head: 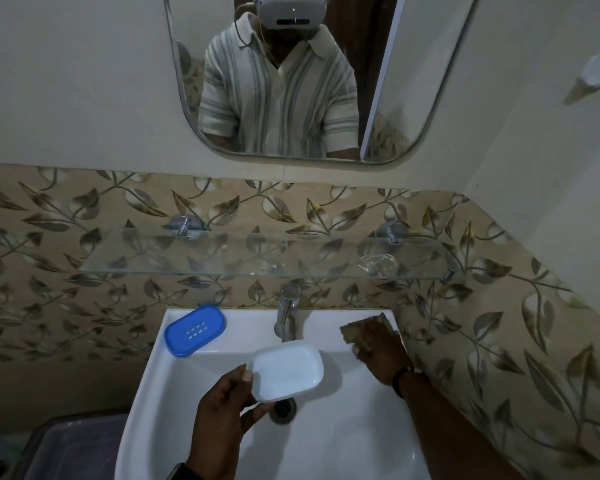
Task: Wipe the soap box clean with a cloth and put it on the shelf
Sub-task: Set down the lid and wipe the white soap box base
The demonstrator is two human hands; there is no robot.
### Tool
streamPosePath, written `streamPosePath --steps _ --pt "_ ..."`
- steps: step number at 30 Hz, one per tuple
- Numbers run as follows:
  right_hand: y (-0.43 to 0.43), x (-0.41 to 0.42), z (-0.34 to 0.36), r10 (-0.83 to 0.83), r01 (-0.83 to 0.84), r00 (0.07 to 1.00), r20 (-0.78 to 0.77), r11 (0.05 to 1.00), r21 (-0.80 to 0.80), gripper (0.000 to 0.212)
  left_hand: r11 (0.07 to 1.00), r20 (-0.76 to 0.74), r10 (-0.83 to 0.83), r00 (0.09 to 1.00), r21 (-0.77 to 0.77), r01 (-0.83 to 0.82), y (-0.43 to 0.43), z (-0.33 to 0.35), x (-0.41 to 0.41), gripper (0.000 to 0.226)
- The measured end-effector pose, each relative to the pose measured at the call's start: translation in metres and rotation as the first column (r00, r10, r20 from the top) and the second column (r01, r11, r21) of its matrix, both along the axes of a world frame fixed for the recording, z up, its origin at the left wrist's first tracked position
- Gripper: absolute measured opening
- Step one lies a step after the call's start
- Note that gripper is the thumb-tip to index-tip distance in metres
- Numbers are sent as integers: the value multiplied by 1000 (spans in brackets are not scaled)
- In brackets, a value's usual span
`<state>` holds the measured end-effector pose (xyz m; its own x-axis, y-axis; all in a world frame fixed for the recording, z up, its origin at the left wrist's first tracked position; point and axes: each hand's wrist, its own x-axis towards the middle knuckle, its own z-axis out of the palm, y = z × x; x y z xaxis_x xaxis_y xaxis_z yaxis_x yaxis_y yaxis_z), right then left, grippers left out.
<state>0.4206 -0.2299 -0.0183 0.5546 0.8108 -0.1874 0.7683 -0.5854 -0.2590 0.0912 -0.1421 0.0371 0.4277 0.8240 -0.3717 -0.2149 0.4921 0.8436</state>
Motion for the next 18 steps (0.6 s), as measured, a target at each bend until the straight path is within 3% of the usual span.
streamPosePath --steps 6,13,16,18 --pt "5 -2 -7 -17 27 997 79 992 -122 90 1000 -4 -13 1000 3 13 -1 -2 6 15" --pt "6 -6 -10 -21 30 997 74 993 -118 101 999 -14 -20 1000 34 21 -2 2 6 17" --pt "5 -6 -3 -50 54 994 94 997 -48 97 999 -14 -13 1000 35 14 -1 5 4 15" --pt "2 -10 4 -54 42 980 194 997 66 97 999 -10 -13 1000 38 13 -1 4 3 16"
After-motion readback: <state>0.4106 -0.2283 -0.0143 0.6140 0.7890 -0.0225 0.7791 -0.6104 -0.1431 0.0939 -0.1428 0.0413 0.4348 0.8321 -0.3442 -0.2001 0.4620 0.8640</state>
